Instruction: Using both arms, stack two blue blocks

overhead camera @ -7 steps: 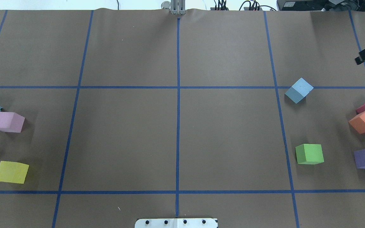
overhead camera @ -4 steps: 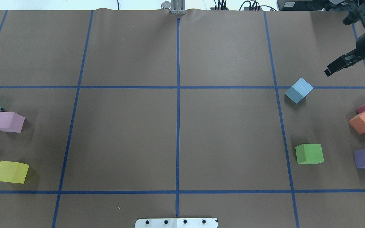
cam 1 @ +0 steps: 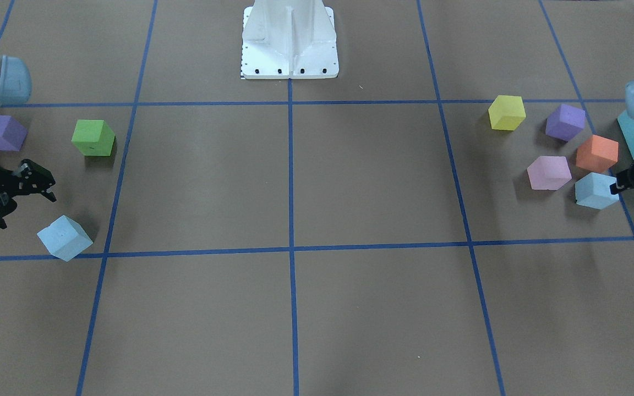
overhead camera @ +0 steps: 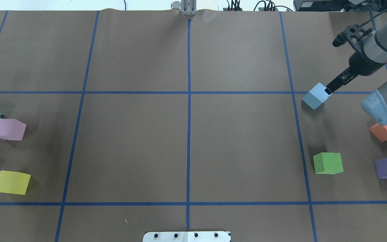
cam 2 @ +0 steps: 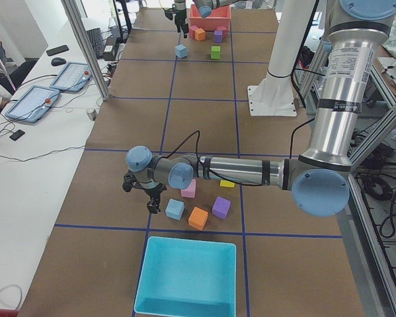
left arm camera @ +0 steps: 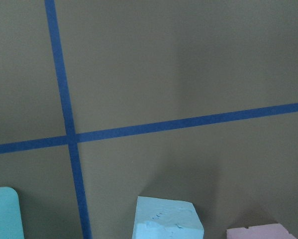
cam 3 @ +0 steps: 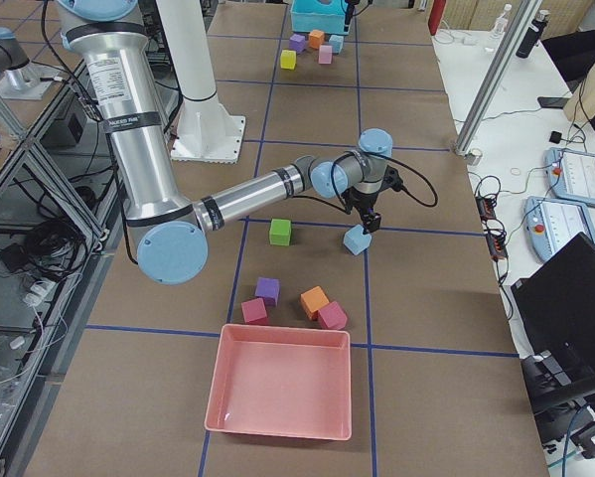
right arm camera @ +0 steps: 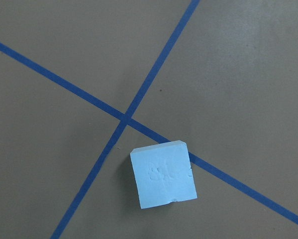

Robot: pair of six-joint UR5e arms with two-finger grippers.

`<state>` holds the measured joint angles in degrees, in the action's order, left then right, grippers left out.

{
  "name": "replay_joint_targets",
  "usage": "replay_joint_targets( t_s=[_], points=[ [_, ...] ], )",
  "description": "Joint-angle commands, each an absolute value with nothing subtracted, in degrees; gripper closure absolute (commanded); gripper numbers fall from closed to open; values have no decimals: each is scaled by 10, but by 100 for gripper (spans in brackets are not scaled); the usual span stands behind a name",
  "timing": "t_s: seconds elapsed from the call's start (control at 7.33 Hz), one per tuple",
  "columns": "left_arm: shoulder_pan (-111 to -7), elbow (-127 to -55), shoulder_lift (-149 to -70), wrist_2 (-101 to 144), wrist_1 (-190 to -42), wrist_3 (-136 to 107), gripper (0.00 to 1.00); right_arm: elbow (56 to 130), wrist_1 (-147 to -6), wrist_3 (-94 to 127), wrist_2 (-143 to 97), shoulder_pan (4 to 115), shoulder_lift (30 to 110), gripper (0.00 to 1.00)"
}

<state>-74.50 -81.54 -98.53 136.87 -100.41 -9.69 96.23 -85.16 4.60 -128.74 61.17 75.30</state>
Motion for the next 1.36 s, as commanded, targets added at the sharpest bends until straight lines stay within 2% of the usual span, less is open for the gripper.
replay_joint_targets(
  t_s=[0.0, 0.41, 1.23],
  points=[
    [-733, -809, -988, 1368, -1009, -102, 1, 939, -849, 43, -1265, 586, 732, 1],
    [-729, -807, -991, 1368, -1009, -101, 1, 875, -775, 44, -1262, 584, 732, 2],
    [-729, -808, -991, 1368, -1008, -102, 1, 858, -768, 81, -1265, 565, 733, 2]
  ],
)
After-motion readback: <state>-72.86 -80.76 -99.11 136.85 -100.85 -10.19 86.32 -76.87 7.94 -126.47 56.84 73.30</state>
